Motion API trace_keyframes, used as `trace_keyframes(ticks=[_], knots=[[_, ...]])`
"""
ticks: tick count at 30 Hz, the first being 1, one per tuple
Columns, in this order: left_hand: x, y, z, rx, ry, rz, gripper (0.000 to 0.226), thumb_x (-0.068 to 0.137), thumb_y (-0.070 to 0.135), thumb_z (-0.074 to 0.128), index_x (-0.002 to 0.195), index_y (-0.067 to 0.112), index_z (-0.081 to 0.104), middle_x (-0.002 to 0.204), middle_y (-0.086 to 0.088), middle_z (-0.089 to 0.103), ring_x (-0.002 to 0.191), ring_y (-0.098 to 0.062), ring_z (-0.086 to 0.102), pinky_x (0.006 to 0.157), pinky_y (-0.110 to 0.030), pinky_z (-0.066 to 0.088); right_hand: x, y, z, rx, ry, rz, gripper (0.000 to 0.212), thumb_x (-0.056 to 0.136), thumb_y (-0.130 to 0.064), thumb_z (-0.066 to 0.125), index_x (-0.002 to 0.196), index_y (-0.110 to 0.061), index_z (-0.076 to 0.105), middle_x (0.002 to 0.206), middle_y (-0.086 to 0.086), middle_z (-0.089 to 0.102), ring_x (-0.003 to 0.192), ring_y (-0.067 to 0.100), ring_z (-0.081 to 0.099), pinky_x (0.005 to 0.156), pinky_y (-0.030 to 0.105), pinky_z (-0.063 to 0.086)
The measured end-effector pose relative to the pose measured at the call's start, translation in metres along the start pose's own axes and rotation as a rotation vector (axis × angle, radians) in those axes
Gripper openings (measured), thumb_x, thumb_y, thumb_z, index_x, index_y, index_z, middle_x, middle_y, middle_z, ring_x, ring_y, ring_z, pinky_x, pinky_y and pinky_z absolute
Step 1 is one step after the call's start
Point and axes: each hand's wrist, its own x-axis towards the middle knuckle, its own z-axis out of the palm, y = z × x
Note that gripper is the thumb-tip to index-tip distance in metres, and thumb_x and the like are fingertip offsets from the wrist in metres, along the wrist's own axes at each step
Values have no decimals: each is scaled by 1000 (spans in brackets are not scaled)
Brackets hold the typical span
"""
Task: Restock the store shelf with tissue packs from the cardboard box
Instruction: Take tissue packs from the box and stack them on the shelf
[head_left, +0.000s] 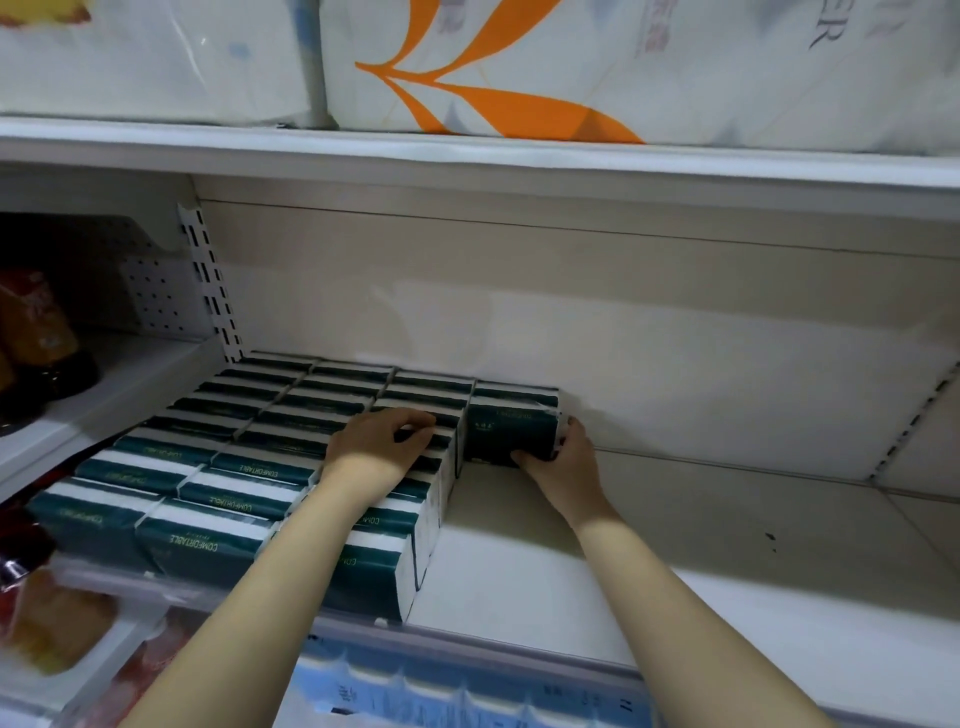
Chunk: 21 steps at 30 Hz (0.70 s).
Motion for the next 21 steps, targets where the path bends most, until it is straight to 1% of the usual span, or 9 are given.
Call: trace_keyframes(ticks=[3, 6, 8, 10, 12, 14, 17, 19, 21], knots=[[3, 2, -3, 27, -66, -8, 22, 94, 52, 47, 112, 47, 59, 122, 16, 60, 117, -13, 52, 105, -40, 39, -17, -15, -12, 46, -13, 28, 75, 89, -37, 68, 146, -9, 28, 146, 10, 36, 135, 28, 37, 104, 33, 33], [-5, 8, -13, -157, -98, 0, 31, 96, 46, 51, 121, 30, 61, 123, 8, 60, 112, -15, 53, 99, -32, 38, -35, -31, -22, 156, -31, 39, 63, 98, -37, 53, 152, -18, 26, 157, 1, 30, 142, 20, 32, 109, 27, 28], [-17, 11, -25, -353, -28, -12, 38, 97, 40, 52, 129, 20, 58, 127, 3, 57, 117, -21, 52, 96, -30, 36, -50, -46, -28, 230, -59, 42, 54, 100, -36, 49, 150, -22, 33, 156, -5, 33, 141, 15, 35, 102, 19, 28], [-36, 11, -37, -556, 74, 13, 32, 98, 31, 53, 128, 20, 58, 121, 4, 55, 120, -23, 50, 96, -28, 34, -70, -56, -34, 316, -31, 31, 48, 101, -33, 48, 148, -26, 37, 153, -7, 36, 139, 16, 37, 93, 14, 29], [-53, 9, -47, -684, 143, 68, 22, 98, 22, 54, 119, 24, 59, 116, 1, 57, 116, -22, 52, 95, -29, 36, -91, -65, -37, 409, 41, 24, 47, 101, -30, 50, 146, -30, 37, 153, -3, 37, 138, 21, 38, 96, 20, 32], [-69, 9, -53, -692, 172, 100, 20, 97, 20, 54, 117, 21, 59, 115, -3, 59, 113, -22, 53, 92, -28, 37, -111, -68, -39, 436, 58, -1, 50, 101, -31, 50, 148, -32, 33, 155, -1, 34, 139, 22, 35, 101, 25, 32], [-94, 4, -56, -589, 133, 130, 31, 98, 25, 54, 127, 14, 58, 119, -2, 59, 109, -17, 53, 88, -27, 37, -143, -67, -42, 417, 59, -18, 52, 103, -31, 46, 152, -26, 29, 155, -4, 33, 130, 8, 37, 95, 18, 30], [-108, -2, -54, -584, 93, 159, 35, 97, 25, 55, 131, 17, 57, 127, -1, 59, 116, -16, 53, 94, -27, 38, -161, -64, -42, 425, 54, -5, 52, 103, -32, 44, 153, -23, 29, 156, -6, 32, 131, 6, 36, 96, 17, 29], [-122, -9, -53, -583, 59, 179, 36, 97, 26, 55, 133, 22, 56, 132, 5, 56, 122, -13, 50, 98, -27, 37, -175, -62, -40, 415, 47, -3, 52, 104, -32, 44, 153, -21, 29, 156, -8, 31, 131, 4, 36, 99, 19, 27]])
